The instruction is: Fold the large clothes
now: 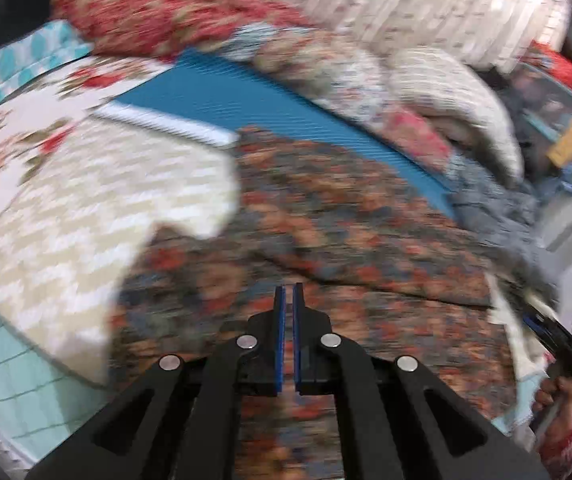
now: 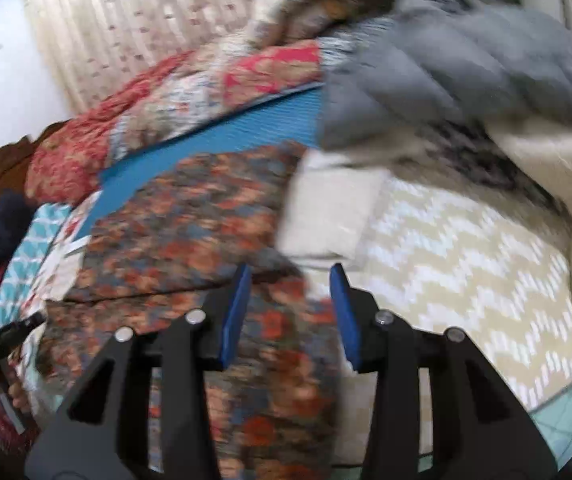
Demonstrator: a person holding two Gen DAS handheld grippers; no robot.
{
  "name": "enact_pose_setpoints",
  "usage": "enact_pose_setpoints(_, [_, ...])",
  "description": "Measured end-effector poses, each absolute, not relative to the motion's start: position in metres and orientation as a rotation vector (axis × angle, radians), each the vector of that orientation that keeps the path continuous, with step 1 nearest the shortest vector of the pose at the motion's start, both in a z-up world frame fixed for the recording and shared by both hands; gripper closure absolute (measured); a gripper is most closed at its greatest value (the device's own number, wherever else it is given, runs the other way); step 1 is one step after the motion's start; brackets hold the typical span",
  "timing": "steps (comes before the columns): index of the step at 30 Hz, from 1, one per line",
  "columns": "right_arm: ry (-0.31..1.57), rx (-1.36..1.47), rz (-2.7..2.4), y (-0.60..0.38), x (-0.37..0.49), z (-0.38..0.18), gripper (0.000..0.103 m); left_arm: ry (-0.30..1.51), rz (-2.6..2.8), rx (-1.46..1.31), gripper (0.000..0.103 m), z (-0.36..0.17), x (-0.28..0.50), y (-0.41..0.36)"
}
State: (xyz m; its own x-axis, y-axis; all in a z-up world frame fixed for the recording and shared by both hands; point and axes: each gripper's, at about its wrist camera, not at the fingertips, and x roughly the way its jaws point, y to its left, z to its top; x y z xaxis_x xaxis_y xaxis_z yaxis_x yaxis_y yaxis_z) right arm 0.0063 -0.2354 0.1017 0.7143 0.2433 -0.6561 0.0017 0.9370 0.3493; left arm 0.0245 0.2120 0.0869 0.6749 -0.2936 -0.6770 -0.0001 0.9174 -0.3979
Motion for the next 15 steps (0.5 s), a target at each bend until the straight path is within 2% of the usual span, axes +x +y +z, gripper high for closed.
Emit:
enact_pose_setpoints(4, [0.808, 0.275, 0.262, -0.192, 0.052, 0.111, 0.064, 0.889, -0.226, -0.248, 0.057, 0.064, 0.039, 0.173])
enact_pose_setpoints(6, [0.83, 0.231, 0.294, -0.169, 0.084, 0.115, 0.064, 0.973, -0.179, -0.246, 0.057, 0.027, 0.048, 0.174])
enact_pose_setpoints(8, [0.857, 0.196, 0.321, -0.15, 0.129, 0.117, 0.055, 0.894, -0.226, -0.338, 0.057, 0.016, 0.04, 0.187])
enact_pose_setpoints(9, [0.871, 0.186, 0.327, -0.142, 0.152, 0.117, 0.045, 0.888, -0.246, -0.376, 0.057, 0.014, 0.04, 0.192])
enact_pose_setpoints(10, [0.884, 0.182, 0.331, -0.137, 0.173, 0.116, 0.042, 0.885, -0.261, -0.413, 0.057, 0.013, 0.04, 0.197])
enact_pose_setpoints(15, [0.985, 0.192, 0.287, -0.107, 0.296, 0.091, 0.037, 0.868, -0.276, -0.434, 0.057, 0.007, 0.042, 0.202])
